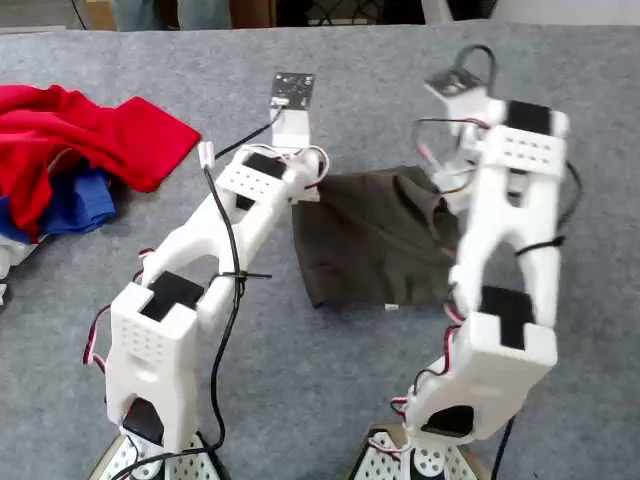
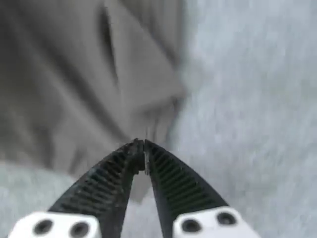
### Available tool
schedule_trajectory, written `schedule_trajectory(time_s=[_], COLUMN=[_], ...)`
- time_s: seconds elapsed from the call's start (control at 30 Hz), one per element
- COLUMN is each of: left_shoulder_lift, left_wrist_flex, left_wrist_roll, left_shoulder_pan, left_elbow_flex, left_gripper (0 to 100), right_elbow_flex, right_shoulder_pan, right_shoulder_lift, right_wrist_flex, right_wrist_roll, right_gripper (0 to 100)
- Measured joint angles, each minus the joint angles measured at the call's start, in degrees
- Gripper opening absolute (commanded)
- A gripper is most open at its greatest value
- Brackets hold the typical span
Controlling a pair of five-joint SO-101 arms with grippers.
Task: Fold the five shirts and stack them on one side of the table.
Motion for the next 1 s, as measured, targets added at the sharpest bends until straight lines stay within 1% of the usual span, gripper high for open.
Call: schedule_trajectory(time_s=[0.13,0.2,0.3,0.4,0.57,0.77,0.87,0.93,1.0], left_shoulder_lift=[3.08,3.78,4.57,4.66,4.66,4.66,4.66,4.66,4.66], left_wrist_flex=[0.0,0.26,3.08,4.4,4.84,4.84,4.84,4.84,4.84], left_wrist_roll=[0.0,0.0,0.0,-0.18,-0.18,-0.18,-0.18,-0.18,-0.18], left_shoulder_pan=[-2.11,-2.73,-3.16,-3.16,-3.16,-2.99,-2.55,-2.55,-2.55], left_elbow_flex=[-0.35,-1.58,-4.04,-5.1,-5.36,-5.36,-5.36,-5.36,-5.36], left_gripper=[3,3,3,3,3,3,3,3,3], right_elbow_flex=[0.0,0.0,0.0,-2.29,-13.36,-31.03,-38.86,-44.13,-49.41], right_shoulder_pan=[-4.31,-4.48,-4.4,-3.08,-0.88,1.41,2.2,2.29,2.02], right_shoulder_lift=[2.11,5.63,11.25,17.14,24.09,29.89,31.03,31.03,31.03], right_wrist_flex=[-3.16,-4.4,-7.12,-9.76,-10.2,-10.73,-7.56,-1.32,6.95], right_wrist_roll=[-0.26,-0.26,-0.35,-0.35,-0.26,-0.35,-0.26,0.44,3.34], right_gripper=[1.5,1.5,1.5,1.5,1.5,1.5,1.7,1.5,1.5])
